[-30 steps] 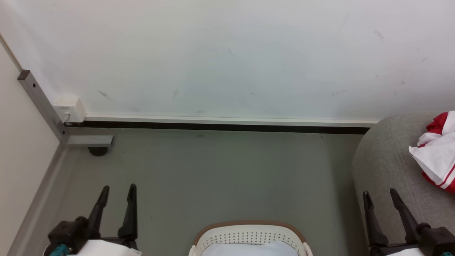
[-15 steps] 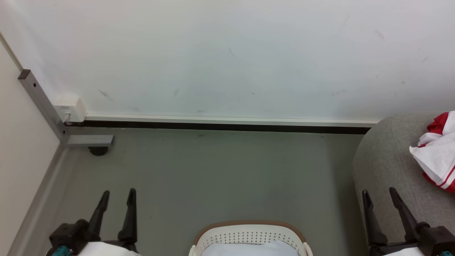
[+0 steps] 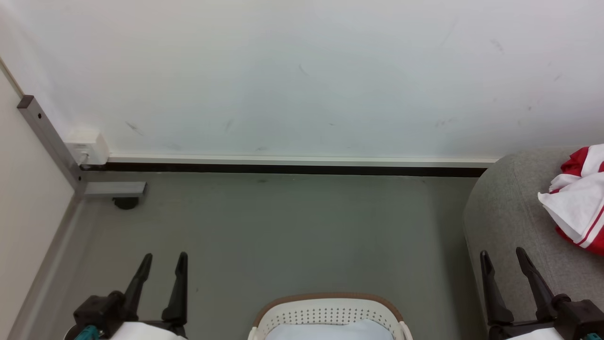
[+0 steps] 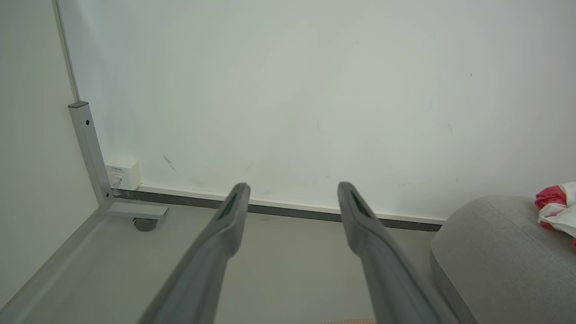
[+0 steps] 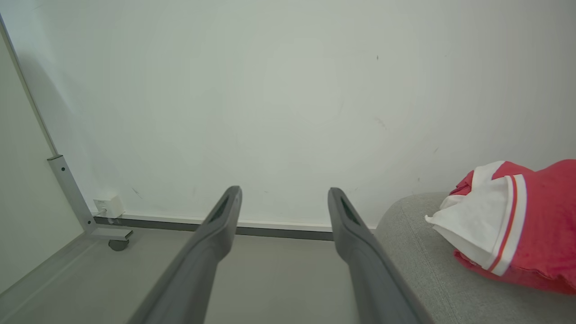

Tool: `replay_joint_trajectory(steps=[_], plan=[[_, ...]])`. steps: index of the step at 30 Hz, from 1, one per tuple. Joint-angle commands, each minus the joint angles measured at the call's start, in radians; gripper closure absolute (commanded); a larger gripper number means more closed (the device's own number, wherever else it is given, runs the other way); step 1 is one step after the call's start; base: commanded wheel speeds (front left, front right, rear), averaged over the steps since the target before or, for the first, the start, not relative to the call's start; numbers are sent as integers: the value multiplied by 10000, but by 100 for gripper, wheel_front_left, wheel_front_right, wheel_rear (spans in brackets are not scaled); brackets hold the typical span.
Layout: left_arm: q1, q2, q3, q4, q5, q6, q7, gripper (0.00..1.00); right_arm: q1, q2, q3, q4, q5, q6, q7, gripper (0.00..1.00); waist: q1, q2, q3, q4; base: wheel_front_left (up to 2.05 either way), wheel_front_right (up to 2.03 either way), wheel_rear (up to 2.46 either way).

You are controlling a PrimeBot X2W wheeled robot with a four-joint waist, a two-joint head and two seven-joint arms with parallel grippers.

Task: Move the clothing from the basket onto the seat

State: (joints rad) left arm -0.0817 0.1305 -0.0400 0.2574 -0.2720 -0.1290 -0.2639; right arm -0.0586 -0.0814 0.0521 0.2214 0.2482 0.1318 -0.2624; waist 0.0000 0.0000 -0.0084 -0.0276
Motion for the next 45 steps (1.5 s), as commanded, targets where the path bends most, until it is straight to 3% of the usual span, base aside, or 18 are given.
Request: replay_joint_trajectory(steps=[1, 10, 11, 14, 45], plan=[[16, 74, 21, -10, 72, -30, -6, 0, -58, 11, -22, -31, 93, -23, -32, 0, 0, 0, -3, -10, 0, 0, 0], [-36, 117, -147, 22, -194, -14, -6, 0, -2, 19, 27, 49, 170, -23, -33, 0, 0, 0, -7, -15, 0, 0, 0], [5, 44, -144, 35, -81, -27, 2, 100, 11, 20, 36, 60, 83, 0, 3, 100, 0, 0, -7, -23, 0, 0, 0], [134, -58, -189, 270, -166, -27, 47, 100, 145, 73, 49, 269, 167, 2, 42, 100, 0, 0, -6, -26, 0, 0, 0], [-55, -332, 473, 96, -5140, -22, 1451, 100, -148, 134, -573, 233, 5258, -4, 1416, 100, 0, 0, 24, 49, 0, 0, 0]])
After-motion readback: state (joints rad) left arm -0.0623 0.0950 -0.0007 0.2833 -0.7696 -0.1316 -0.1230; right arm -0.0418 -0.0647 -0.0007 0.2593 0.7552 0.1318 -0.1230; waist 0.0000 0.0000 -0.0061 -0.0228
